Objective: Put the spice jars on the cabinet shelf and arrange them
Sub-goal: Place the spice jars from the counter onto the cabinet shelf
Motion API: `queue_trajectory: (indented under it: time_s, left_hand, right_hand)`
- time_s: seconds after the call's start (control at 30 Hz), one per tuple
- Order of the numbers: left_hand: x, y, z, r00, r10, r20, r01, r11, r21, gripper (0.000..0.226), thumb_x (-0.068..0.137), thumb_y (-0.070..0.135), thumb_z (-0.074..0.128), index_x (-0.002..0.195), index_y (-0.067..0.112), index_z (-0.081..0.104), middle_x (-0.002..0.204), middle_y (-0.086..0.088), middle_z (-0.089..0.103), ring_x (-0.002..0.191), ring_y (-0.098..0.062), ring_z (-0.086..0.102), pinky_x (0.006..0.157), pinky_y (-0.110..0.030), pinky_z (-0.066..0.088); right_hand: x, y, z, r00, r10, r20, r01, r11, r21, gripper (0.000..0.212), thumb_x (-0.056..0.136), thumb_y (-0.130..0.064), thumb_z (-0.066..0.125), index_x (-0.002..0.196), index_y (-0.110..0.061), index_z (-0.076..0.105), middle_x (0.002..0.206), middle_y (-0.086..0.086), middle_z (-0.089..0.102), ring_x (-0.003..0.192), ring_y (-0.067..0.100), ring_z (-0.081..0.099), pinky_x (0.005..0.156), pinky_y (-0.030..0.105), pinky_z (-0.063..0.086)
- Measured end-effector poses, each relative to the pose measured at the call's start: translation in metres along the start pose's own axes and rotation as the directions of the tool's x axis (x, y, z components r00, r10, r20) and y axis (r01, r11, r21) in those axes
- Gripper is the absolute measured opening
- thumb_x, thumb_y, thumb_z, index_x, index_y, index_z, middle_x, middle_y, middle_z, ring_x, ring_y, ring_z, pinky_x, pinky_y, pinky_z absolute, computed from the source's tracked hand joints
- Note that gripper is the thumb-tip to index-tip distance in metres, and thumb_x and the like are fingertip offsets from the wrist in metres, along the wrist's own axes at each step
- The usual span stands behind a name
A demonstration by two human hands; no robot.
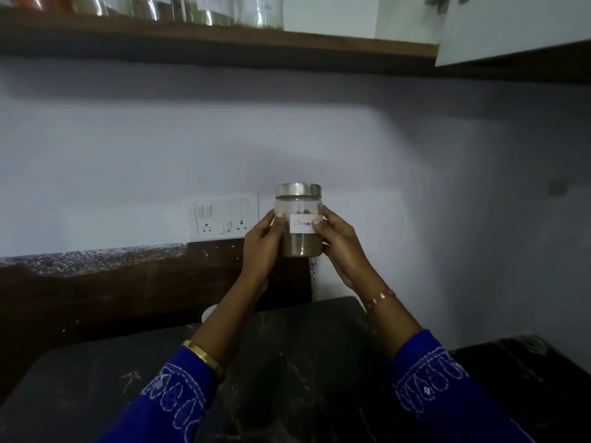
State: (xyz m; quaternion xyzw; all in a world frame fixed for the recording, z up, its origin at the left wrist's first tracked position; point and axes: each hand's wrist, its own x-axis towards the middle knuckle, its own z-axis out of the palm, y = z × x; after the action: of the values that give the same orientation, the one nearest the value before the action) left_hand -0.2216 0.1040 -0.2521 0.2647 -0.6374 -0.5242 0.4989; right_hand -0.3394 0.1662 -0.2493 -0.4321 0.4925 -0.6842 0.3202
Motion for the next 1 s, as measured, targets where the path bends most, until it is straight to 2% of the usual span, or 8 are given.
queue_trajectory:
  time_s: [0.1,0.2,0.37,0.47,0.6,0.73,0.83,1.0]
  left_hand:
    - [0.020,0.035,0.006,0.990,0.137,0.037,-0.137,0.990,0.019,0.026,0.096,0.033,0.042,0.114,0.024,0.058,0.100,0.008,0.065,0.094,-0.006,0.062,0.083,-0.031,0.055]
    - [0.044,0.075,0.013,0.967,0.252,0.037,-0.254,0.967,0.031,0.024,0.095,0.034,0.045,0.115,0.027,0.056,0.107,0.003,0.064,0.100,-0.015,0.063,0.085,-0.034,0.055]
    - [0.085,0.155,0.027,0.896,0.440,0.060,-0.442,0.896,0.041,0.039,0.093,0.035,0.047,0.124,0.012,0.055,0.113,-0.002,0.064,0.101,-0.014,0.063,0.076,-0.019,0.056]
    - [0.110,0.204,0.038,0.861,0.504,0.067,-0.507,0.861,0.040,0.037,0.093,0.035,0.049,0.121,0.012,0.058,0.109,-0.001,0.067,0.100,-0.011,0.065,0.078,-0.019,0.055]
    - [0.144,0.248,0.047,0.859,0.502,0.101,-0.511,0.854,0.095,0.046,0.084,0.047,0.053,0.115,0.015,0.062,0.112,-0.006,0.068,0.101,-0.018,0.066,0.089,-0.036,0.054]
    - [0.176,0.259,0.051,0.861,0.498,0.105,-0.508,0.829,0.233,0.037,0.093,0.033,0.051,0.121,0.010,0.050,0.114,-0.008,0.061,0.104,-0.024,0.061,0.082,-0.035,0.055]
    - [0.194,0.250,0.053,0.865,0.498,0.056,-0.486,0.806,0.338,0.041,0.089,0.039,0.054,0.120,0.013,0.052,0.118,-0.011,0.061,0.107,-0.027,0.060,0.092,-0.047,0.051]
    - [0.220,0.243,0.055,0.852,0.522,0.042,-0.482,0.750,0.453,0.038,0.091,0.033,0.053,0.123,0.011,0.056,0.113,-0.015,0.065,0.100,-0.028,0.062,0.088,-0.043,0.053]
  right_hand:
    - [0.020,-0.037,0.004,0.994,-0.107,-0.003,0.107,0.990,-0.089,0.046,0.093,-0.012,0.052,0.138,-0.016,0.043,0.124,0.009,0.059,0.109,0.020,0.059,0.091,0.035,0.053]
    - [0.039,-0.081,0.008,0.975,-0.222,-0.008,0.218,0.964,-0.152,0.049,0.092,-0.016,0.054,0.139,-0.018,0.042,0.132,0.010,0.055,0.120,0.025,0.053,0.100,0.043,0.047]
    - [0.065,-0.169,0.011,0.907,-0.421,0.026,0.421,0.898,-0.128,0.047,0.092,-0.013,0.053,0.137,-0.012,0.042,0.130,0.010,0.056,0.115,0.023,0.056,0.096,0.037,0.050]
    - [0.082,-0.218,0.013,0.866,-0.500,0.019,0.500,0.863,-0.072,0.047,0.092,-0.010,0.053,0.138,-0.011,0.042,0.114,0.008,0.062,0.100,0.017,0.061,0.087,0.028,0.053]
    - [0.113,-0.260,0.013,0.833,-0.553,0.011,0.549,0.825,-0.135,0.039,0.093,-0.010,0.050,0.132,-0.011,0.047,0.088,-0.002,0.062,0.074,0.005,0.060,0.058,0.012,0.049]
    - [0.145,-0.272,0.010,0.841,-0.540,0.024,0.532,0.818,-0.220,0.037,0.094,-0.008,0.048,0.131,-0.010,0.046,0.105,0.005,0.059,0.085,0.012,0.058,0.065,0.021,0.050]
    - [0.167,-0.269,0.009,0.872,-0.485,0.066,0.483,0.831,-0.277,0.037,0.094,-0.007,0.046,0.130,-0.010,0.046,0.120,0.011,0.058,0.096,0.018,0.056,0.070,0.023,0.049]
    - [0.195,-0.269,0.007,0.880,-0.467,0.087,0.459,0.790,-0.406,0.033,0.094,-0.013,0.045,0.127,-0.009,0.048,0.124,0.013,0.058,0.104,0.025,0.058,0.082,0.034,0.050]
